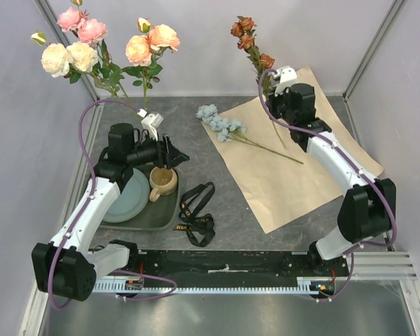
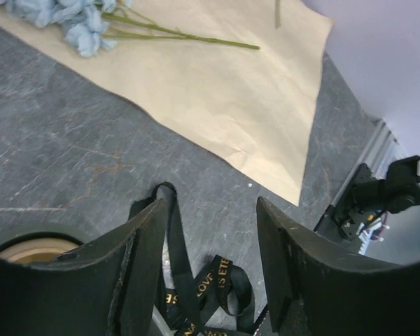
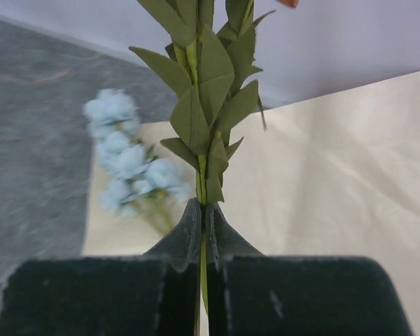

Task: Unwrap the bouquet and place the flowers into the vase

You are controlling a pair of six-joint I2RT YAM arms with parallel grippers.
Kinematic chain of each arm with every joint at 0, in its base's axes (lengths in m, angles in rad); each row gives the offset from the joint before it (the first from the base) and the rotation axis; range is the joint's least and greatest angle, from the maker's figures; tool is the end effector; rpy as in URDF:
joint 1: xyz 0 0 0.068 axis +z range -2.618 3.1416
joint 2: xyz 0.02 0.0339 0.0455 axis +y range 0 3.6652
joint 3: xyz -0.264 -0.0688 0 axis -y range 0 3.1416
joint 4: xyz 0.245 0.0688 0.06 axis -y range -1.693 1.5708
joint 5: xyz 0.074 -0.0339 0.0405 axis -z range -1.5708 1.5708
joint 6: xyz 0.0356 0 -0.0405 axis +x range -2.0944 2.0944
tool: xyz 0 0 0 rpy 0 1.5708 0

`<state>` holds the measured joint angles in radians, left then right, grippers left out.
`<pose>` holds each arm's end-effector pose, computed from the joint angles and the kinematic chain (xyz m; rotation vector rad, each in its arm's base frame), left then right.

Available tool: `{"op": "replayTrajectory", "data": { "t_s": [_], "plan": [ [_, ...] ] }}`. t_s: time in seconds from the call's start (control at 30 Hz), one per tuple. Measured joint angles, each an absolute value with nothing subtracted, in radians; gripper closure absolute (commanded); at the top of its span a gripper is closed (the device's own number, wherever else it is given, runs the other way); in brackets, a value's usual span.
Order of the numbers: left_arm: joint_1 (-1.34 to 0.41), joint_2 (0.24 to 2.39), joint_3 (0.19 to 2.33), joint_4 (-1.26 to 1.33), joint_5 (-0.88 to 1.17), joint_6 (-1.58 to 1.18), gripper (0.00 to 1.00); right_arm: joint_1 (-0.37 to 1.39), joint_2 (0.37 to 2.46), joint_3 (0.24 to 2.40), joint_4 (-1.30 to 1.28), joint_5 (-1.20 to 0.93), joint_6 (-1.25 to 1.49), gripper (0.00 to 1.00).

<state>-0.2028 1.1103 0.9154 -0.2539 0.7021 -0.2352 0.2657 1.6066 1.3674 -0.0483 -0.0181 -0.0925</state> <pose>0.2362 -0.0720 0.3175 0.4254 1.9960 -0.9825 0.3730 0.1022 0.3465 -0.3438 1.8284 0.1370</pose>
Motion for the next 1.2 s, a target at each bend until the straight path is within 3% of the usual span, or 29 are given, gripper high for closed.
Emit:
{"op": "replayTrajectory", "data": {
  "t_s": [0.23, 0.37, 0.47, 0.6, 0.73, 1.2],
  "plan": [
    [-0.262, 1.113, 0.911, -0.157, 0.797, -0.334, 0.41, 0.266, 1.444, 1.138, 0.101, -0.287, 0.095, 1.0],
    [-0.4, 1.113, 0.912, -0.037, 0.773, -0.445, 0.53, 0.266, 1.323, 1.026, 0.145, -0.394, 0.157, 1.0],
    [-0.487, 1.12, 0.923, 0.059, 0.719, -0.528, 0.55, 0.268, 1.219, 0.933, 0.2, -0.453, 0.21, 1.0],
    [-0.531, 1.187, 1.004, 0.141, 0.651, -0.601, 0.54, 0.271, 1.134, 0.831, 0.281, -0.505, 0.274, 1.0],
    [-0.558, 1.278, 1.097, 0.184, 0.582, -0.645, 0.46, 0.273, 1.092, 0.735, 0.353, -0.55, 0.329, 1.0],
    [-0.619, 1.491, 1.307, 0.209, 0.514, -0.696, 0.55, 0.277, 1.065, 0.706, 0.374, -0.646, 0.337, 1.0]
  ]
}}
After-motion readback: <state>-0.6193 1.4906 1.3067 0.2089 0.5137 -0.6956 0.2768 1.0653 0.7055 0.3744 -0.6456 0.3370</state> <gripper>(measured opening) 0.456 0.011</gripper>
